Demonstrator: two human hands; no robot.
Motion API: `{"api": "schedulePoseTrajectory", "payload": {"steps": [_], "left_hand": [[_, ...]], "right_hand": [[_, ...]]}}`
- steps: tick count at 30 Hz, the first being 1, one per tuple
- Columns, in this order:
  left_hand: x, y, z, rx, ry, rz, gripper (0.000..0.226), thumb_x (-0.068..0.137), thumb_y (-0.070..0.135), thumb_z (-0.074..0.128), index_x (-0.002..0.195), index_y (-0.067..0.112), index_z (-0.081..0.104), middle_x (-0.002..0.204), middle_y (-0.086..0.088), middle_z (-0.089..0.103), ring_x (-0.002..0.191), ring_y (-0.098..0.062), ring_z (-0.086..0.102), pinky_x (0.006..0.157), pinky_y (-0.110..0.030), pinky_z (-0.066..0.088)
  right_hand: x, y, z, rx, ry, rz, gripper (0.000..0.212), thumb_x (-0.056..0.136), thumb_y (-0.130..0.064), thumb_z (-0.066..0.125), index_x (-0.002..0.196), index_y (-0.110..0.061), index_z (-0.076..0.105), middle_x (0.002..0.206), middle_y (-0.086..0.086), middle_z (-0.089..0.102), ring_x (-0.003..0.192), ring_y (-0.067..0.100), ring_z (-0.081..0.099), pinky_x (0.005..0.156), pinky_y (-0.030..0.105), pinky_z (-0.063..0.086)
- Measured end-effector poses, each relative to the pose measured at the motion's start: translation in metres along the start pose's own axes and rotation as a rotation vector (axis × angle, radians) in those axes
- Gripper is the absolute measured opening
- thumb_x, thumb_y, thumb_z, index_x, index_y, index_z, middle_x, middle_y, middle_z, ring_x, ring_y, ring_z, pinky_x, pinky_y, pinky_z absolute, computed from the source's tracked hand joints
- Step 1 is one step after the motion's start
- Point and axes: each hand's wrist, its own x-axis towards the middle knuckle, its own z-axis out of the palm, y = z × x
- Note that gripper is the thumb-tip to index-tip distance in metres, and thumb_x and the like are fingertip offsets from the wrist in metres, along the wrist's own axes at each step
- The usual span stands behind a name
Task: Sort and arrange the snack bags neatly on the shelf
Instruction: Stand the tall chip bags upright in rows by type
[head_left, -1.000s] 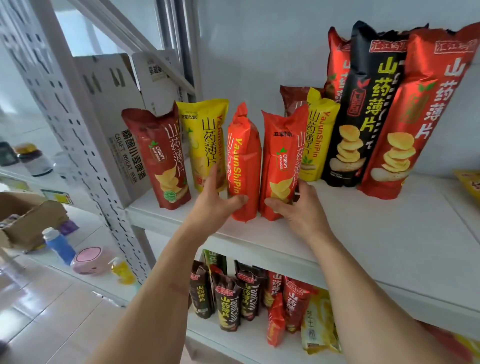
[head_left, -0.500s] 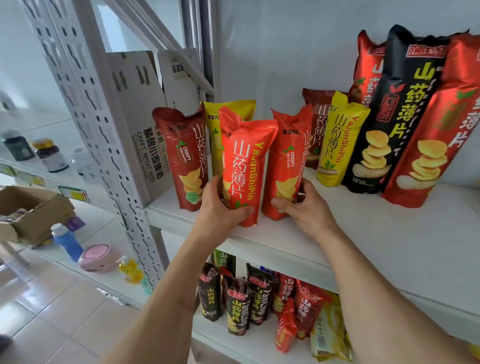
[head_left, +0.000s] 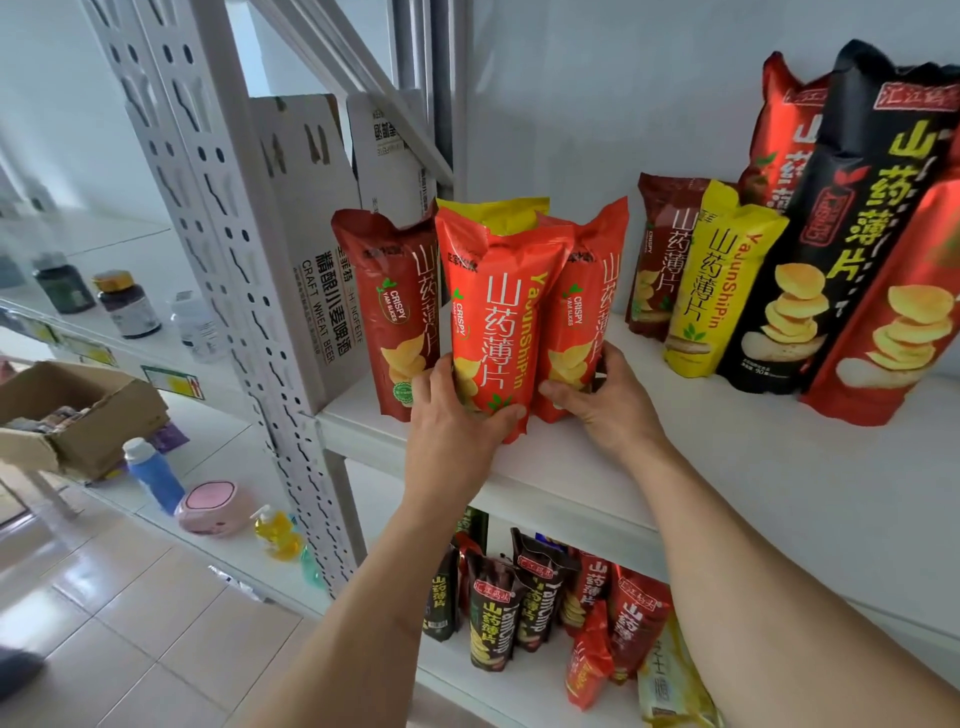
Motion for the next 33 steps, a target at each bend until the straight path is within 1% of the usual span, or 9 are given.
{"api": "schedulePoseTrajectory", "payload": {"steps": [4,8,10,12,14,17,26,29,33], "left_hand": [[-0.015,-0.001,0.003,0.013,0.068,0.050,0.097,0.080,0.050,0.077,0.153,0.013,0.025,0.148,-0.005,0.034,0.139,-0.021,0.034,0.112,-0.041,0.037],[-0.038,0.004,0.011,0.150,0.341,0.286,0.061,0.091,0.037,0.070,0.139,0.008,0.045,0.139,-0.013,0.046,0.129,-0.026,0.043,0.108,-0.038,0.036],[-0.045,0.012,0.018,0.233,0.389,0.451,0.044,0.091,0.029,0.068,0.126,0.004,0.059,0.128,-0.014,0.056,0.119,-0.027,0.049,0.101,-0.036,0.040],[-0.048,0.021,0.028,0.299,0.361,0.572,0.031,0.090,0.023,0.068,0.115,0.004,0.067,0.118,-0.013,0.062,0.109,-0.026,0.053,0.092,-0.035,0.043],[-0.049,0.032,0.039,0.347,0.297,0.635,0.024,0.090,0.021,0.067,0.108,0.005,0.069,0.112,-0.011,0.065,0.103,-0.027,0.057,0.087,-0.037,0.047],[-0.046,0.050,0.058,0.367,0.217,0.677,0.021,0.090,0.020,0.065,0.106,0.006,0.070,0.110,-0.010,0.067,0.097,-0.030,0.062,0.081,-0.040,0.052],[-0.021,0.108,0.115,0.325,0.139,0.652,0.030,0.091,0.025,0.058,0.110,0.005,0.069,0.110,-0.010,0.066,0.097,-0.032,0.064,0.078,-0.039,0.053],[-0.007,0.130,0.129,0.229,0.082,0.548,0.030,0.093,0.026,0.060,0.115,0.006,0.067,0.117,-0.010,0.064,0.107,-0.030,0.061,0.083,-0.038,0.051],[0.025,0.165,0.144,0.011,-0.026,0.310,0.037,0.098,0.033,0.057,0.130,0.016,0.058,0.132,0.002,0.053,0.117,-0.015,0.055,0.093,-0.031,0.046]], "right_hand": [[-0.003,0.004,-0.007,-0.011,-0.031,0.007,0.068,0.072,-0.037,0.085,0.127,-0.033,0.044,0.115,-0.011,0.058,0.101,0.006,0.060,0.077,0.016,0.046],[-0.012,0.011,-0.021,-0.131,-0.001,0.046,0.099,0.072,-0.048,0.082,0.152,-0.022,0.029,0.145,0.001,0.044,0.128,0.017,0.048,0.101,0.035,0.044],[-0.017,0.013,-0.032,-0.211,0.028,0.010,0.089,0.077,-0.048,0.077,0.149,-0.018,0.036,0.145,0.001,0.046,0.126,0.016,0.049,0.101,0.034,0.044],[-0.021,0.016,-0.047,-0.301,0.044,-0.028,0.065,0.086,-0.043,0.071,0.140,-0.016,0.049,0.140,0.003,0.051,0.122,0.016,0.053,0.097,0.029,0.044],[-0.024,0.019,-0.063,-0.375,0.058,-0.054,0.047,0.091,-0.037,0.066,0.132,-0.015,0.057,0.133,0.005,0.056,0.119,0.018,0.055,0.096,0.029,0.044],[-0.027,0.025,-0.087,-0.425,0.097,-0.071,0.038,0.094,-0.035,0.063,0.127,-0.015,0.062,0.128,0.006,0.059,0.117,0.020,0.057,0.096,0.033,0.046],[-0.018,0.045,-0.143,-0.337,0.256,-0.057,0.050,0.094,-0.034,0.062,0.139,-0.014,0.051,0.137,0.007,0.054,0.123,0.022,0.054,0.100,0.038,0.045],[-0.011,0.045,-0.146,-0.241,0.274,-0.052,0.052,0.094,-0.030,0.064,0.141,-0.015,0.048,0.138,0.007,0.054,0.123,0.023,0.053,0.101,0.038,0.045],[0.005,0.045,-0.142,-0.127,0.299,-0.048,0.051,0.093,-0.024,0.066,0.140,-0.012,0.049,0.136,0.008,0.055,0.119,0.025,0.054,0.095,0.034,0.044]]}}
